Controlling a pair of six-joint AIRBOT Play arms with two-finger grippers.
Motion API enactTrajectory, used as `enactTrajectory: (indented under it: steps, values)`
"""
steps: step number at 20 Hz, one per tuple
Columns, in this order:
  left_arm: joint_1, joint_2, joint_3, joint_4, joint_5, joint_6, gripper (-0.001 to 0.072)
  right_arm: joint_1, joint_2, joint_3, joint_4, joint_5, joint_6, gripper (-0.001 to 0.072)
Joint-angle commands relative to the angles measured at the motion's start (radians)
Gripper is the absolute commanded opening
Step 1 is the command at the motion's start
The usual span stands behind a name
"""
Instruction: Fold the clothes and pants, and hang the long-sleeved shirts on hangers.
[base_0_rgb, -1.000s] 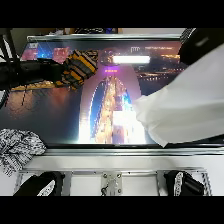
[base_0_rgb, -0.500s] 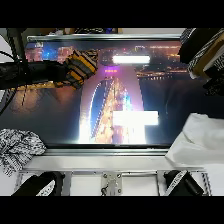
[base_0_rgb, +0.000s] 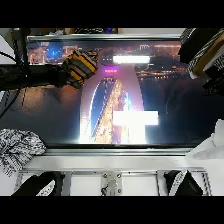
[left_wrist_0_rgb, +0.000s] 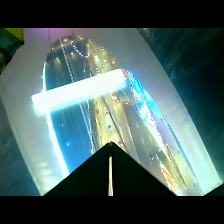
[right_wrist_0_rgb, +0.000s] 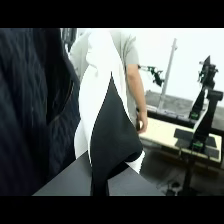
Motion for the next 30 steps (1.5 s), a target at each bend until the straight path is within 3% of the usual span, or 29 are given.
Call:
enactTrajectory:
  steps: [1, 9, 20, 26, 30]
  values:
    - [0.0, -0.001, 0.0, 0.0, -0.038, 0.001, 0.0018, -0.002, -0.13, 0.082, 0.023, -0.122, 0.003, 0.0005]
    - [0.0, -0.001, 0.0, 0.001, -0.035, 0.001, 0.0018, -0.003, -0.306, 0.348, 0.023, -0.15, 0.003, 0.0006]
    - [0.0, -0.001, 0.0, 0.008, -0.036, 0.019, 0.0018, -0.003, -0.313, 0.363, 0.023, -0.149, 0.002, 0.0006]
    - [0.0, -0.001, 0.0, 0.008, -0.037, 0.019, 0.0018, -0.095, -0.356, 0.363, 0.024, -0.149, -0.024, 0.0006]
    - [0.0, -0.001, 0.0, 0.008, -0.037, 0.019, 0.0018, -0.159, -0.414, 0.364, 0.027, -0.198, 0.046, 0.0006]
